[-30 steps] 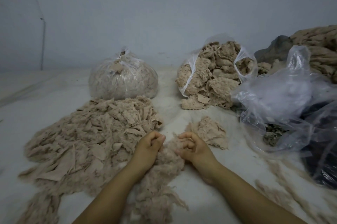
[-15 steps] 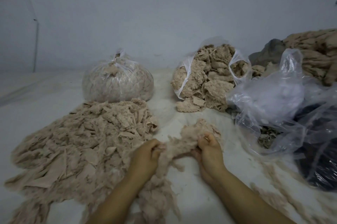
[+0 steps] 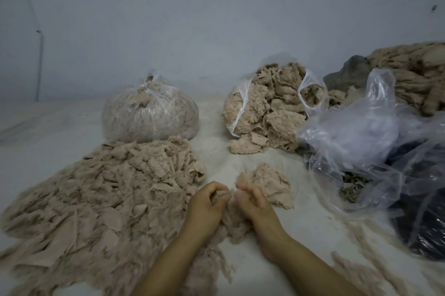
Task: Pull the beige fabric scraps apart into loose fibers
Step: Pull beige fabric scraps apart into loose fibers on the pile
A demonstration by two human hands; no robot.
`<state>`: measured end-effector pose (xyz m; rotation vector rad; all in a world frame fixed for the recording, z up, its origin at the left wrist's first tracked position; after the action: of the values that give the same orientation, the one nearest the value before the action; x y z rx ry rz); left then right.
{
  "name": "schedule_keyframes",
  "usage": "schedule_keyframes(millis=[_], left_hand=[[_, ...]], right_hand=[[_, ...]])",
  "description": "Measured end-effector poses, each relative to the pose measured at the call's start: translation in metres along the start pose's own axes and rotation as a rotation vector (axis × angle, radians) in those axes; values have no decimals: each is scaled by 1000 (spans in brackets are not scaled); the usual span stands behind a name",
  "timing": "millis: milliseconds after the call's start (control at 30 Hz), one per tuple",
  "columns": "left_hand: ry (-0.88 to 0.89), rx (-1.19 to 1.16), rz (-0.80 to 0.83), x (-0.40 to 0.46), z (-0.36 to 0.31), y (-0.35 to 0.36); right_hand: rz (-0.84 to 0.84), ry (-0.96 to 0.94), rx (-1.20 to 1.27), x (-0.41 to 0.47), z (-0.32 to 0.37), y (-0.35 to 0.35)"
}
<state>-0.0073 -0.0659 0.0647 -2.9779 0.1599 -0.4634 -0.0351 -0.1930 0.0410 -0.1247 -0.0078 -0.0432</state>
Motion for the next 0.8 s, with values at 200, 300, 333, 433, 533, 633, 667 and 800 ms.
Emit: schedule_keyframes(millis=[200,300,333,433,533,633,667,800], left_hand=[[-185,-387,-140,-1,17,-4],[-354,-712,-190,-1,22,-4],[-401,-797,-157,-2,23,-2],[-402,-581,-37,-7,30,1],[-306,-506,-137,-7,29,1],[-255,-525,-240,-2,28,-2],[-239,-509,-243,-2,28,-3],[-198,-488,-222,-3,24,-7]], right_hand=[[-207,-63,-133,7,-4,-8],[-221,-14,-60,10,-9,-8],[-221,-10,-45,11,-10,-8],[-200,-32,-54,10,-9,-6],[-244,-63,-112,9,-6,-9],[-311,-76,-268,10,-6,-14],[-321,-89,-311,10,-6,-14],[-337,-121,-398,10,-5,-18]])
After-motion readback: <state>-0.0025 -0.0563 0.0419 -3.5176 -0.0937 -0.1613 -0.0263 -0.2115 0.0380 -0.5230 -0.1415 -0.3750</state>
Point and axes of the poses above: each hand's wrist, its own x-axis towards the middle knuckle, its own y-axis out of the palm, z = x × y, the point moved 4 cm from there along x, towards the middle knuckle, and after that the axes turned 14 degrees about -x, right-handed, at the moved point
